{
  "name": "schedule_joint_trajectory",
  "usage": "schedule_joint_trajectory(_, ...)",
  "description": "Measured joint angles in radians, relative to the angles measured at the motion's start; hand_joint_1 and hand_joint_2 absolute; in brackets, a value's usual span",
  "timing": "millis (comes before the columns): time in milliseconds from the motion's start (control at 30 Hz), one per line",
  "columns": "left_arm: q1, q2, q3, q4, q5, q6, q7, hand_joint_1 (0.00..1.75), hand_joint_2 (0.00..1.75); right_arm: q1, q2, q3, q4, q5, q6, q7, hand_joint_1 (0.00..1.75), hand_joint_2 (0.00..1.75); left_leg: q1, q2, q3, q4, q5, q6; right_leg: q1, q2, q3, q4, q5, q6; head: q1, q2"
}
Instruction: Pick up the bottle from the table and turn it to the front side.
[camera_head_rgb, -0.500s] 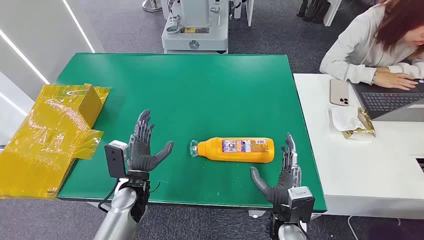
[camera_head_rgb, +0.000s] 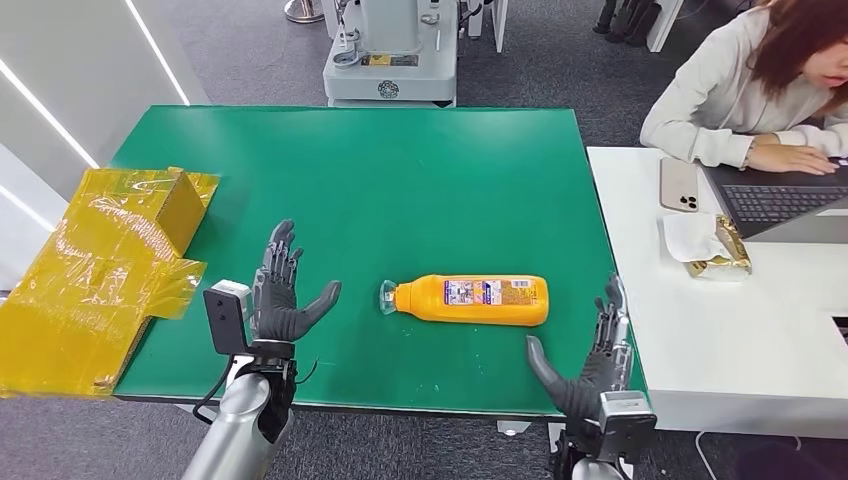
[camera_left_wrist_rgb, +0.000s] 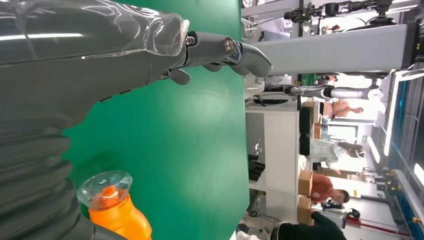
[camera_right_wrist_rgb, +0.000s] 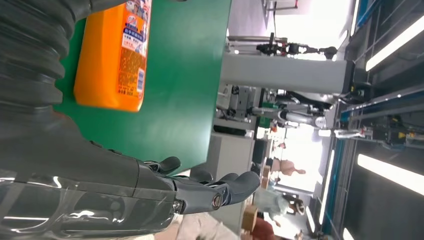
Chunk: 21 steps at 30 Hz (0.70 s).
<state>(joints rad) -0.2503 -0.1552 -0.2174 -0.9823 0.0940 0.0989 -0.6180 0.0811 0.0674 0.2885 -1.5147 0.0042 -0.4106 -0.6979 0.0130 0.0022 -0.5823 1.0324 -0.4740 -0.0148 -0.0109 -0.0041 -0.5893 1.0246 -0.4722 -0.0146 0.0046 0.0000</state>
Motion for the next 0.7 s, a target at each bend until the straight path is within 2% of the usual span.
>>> schedule_joint_trajectory(433,0.02,0.021,0.007,0.008,-0.016,0.021,-0.01,0.0,1.75,-0.041,0.003,0.028,0.005,0.049,0.008,0.016,0.0,1.75,0.0,0.0,0.0,0.0,0.0,0.0,0.0,0.0,0.0,0.0,0.0,0.0,0.0,0.0)
schedule_joint_trajectory(700,0.022,0.0,0.007,0.008,-0.051,0.017,0.008,0.0,1.75,-0.101,-0.004,0.025,0.035,0.259,-0.073,0.11,0.0,1.75,0.0,0.0,0.0,0.0,0.0,0.0,0.0,0.0,0.0,0.0,0.0,0.0,0.0,0.0)
